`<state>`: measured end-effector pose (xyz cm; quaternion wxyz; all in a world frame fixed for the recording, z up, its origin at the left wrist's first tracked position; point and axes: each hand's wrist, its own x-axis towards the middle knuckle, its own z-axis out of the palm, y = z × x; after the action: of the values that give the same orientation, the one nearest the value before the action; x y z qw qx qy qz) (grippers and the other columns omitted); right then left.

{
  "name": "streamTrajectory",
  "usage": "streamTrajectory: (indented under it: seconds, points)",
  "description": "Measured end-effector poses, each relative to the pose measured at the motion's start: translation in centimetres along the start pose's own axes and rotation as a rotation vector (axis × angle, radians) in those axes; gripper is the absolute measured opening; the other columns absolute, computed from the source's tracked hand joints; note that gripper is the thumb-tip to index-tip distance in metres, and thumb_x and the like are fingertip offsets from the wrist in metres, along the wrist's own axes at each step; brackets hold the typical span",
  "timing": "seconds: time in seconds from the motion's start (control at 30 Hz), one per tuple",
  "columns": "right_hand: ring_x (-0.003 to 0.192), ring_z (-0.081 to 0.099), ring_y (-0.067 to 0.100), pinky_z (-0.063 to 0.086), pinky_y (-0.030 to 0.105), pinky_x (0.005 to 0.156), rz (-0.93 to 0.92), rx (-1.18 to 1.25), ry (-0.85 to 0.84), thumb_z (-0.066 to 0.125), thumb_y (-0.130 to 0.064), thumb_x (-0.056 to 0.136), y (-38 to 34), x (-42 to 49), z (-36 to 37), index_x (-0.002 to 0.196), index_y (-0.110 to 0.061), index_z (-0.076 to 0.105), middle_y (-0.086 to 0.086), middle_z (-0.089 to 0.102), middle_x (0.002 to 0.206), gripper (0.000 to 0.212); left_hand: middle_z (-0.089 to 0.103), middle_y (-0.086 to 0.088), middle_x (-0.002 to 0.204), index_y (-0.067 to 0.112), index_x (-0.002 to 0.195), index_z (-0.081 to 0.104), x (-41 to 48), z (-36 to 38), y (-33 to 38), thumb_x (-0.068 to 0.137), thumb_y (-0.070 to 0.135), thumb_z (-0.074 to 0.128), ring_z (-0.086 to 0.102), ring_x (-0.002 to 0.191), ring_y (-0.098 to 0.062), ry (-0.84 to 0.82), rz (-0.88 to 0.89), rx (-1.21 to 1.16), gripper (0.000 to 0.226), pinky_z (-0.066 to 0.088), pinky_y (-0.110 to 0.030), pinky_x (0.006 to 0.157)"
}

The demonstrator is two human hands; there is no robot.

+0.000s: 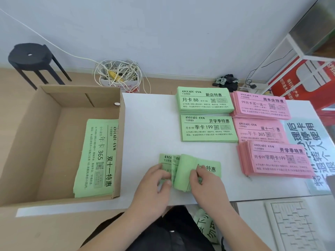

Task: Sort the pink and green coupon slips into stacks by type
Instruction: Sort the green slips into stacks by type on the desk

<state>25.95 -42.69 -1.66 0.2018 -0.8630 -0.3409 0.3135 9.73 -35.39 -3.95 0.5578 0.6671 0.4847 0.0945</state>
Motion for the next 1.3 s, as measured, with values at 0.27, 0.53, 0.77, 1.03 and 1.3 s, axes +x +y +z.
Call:
streamTrajectory:
  seconds: [0.27, 0.53, 0.77, 1.03, 1.3]
  points:
    - [0.054, 0.044, 0.003, 0.035, 0.018, 0.052, 0.008, 0.072, -0.029, 0.041, -0.038, 0.107, -0.8, -0.2, -1.1, 0.067, -0.019, 0.042, -0.004, 0.048, 0.066, 0.044, 0.065, 0.004, 0.12, 0.029, 0.117, 0.061, 1.5, 0.2, 2.5, 0.097, 0.012, 0.059, 0.067, 0.109, -0.017, 0.17, -0.365, -0.526, 0.026, 0.055, -0.042, 0.099]
    - [0.087, 0.06, 0.006, 0.04, 0.021, 0.072, 0.089, 0.181, -0.124, 0.015, -0.076, 0.095, -0.9, -0.6, -2.2, 0.097, -0.013, 0.069, -0.006, 0.068, 0.093, 0.083, 0.074, 0.017, 0.087, 0.031, 0.108, 0.073, 1.5, -0.8, 3.2, 0.093, 0.06, 0.062, 0.064, 0.079, -0.008, -0.118, -0.29, -0.444, 0.034, 0.045, -0.018, 0.073]
    - [0.093, 0.062, -0.002, 0.045, 0.011, 0.077, 0.017, 0.019, -0.064, 0.052, -0.031, 0.103, 1.3, 0.1, -1.4, 0.131, -0.035, 0.059, -0.018, 0.062, 0.117, 0.03, 0.074, 0.016, 0.106, 0.035, 0.111, 0.066, 2.8, -0.3, 3.2, 0.099, 0.013, 0.058, 0.068, 0.094, -0.001, -0.045, -0.108, -0.106, 0.027, 0.06, -0.027, 0.079]
    - [0.11, 0.066, 0.003, 0.049, 0.034, 0.101, 0.093, 0.49, 0.07, 0.076, -0.008, 0.089, 4.5, 1.8, -5.8, 0.121, -0.024, 0.062, -0.009, 0.072, 0.121, 0.038, 0.072, 0.023, 0.106, 0.03, 0.113, 0.061, 2.0, -1.4, 3.9, 0.104, 0.009, 0.053, 0.065, 0.091, 0.003, 0.045, 0.013, -0.203, 0.025, 0.053, -0.014, 0.072]
    - [0.085, 0.062, 0.013, 0.047, 0.02, 0.072, 0.018, 0.558, 0.162, 0.061, 0.002, 0.095, 4.9, 2.7, -5.7, 0.102, -0.029, 0.067, -0.003, 0.069, 0.091, 0.032, 0.066, 0.015, 0.101, 0.03, 0.104, 0.06, 2.4, 0.0, 1.6, 0.099, 0.009, 0.06, 0.059, 0.104, -0.013, 0.13, 0.037, -0.11, 0.022, 0.048, -0.025, 0.091]
